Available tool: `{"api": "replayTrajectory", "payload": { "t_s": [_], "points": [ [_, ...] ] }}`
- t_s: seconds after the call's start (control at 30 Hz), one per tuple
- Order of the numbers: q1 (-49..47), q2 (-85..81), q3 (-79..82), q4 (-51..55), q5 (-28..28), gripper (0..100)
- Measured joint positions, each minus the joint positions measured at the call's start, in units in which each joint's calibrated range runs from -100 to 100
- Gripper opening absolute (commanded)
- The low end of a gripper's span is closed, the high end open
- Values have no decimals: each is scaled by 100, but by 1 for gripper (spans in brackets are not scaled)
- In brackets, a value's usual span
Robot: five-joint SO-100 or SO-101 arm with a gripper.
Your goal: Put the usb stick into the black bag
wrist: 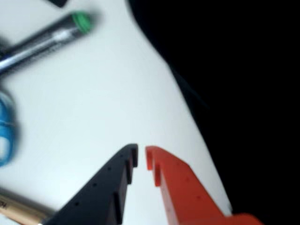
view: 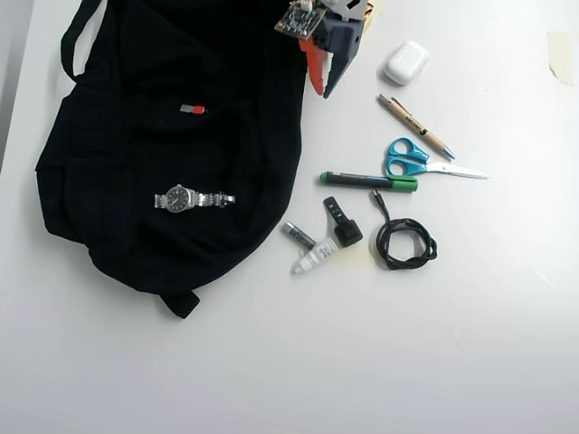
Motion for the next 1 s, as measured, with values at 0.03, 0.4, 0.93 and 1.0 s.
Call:
{"api": "replayTrajectory", "payload": {
  "t_s": [0.03,0.4,0.93,1.0],
  "points": [
    [-15,-8,247,-222,98,4],
    [0,-8,1203,-460,830,4],
    [0,-8,1212,-460,840,4],
    [0,-8,1212,-460,840,4]
  ]
}}
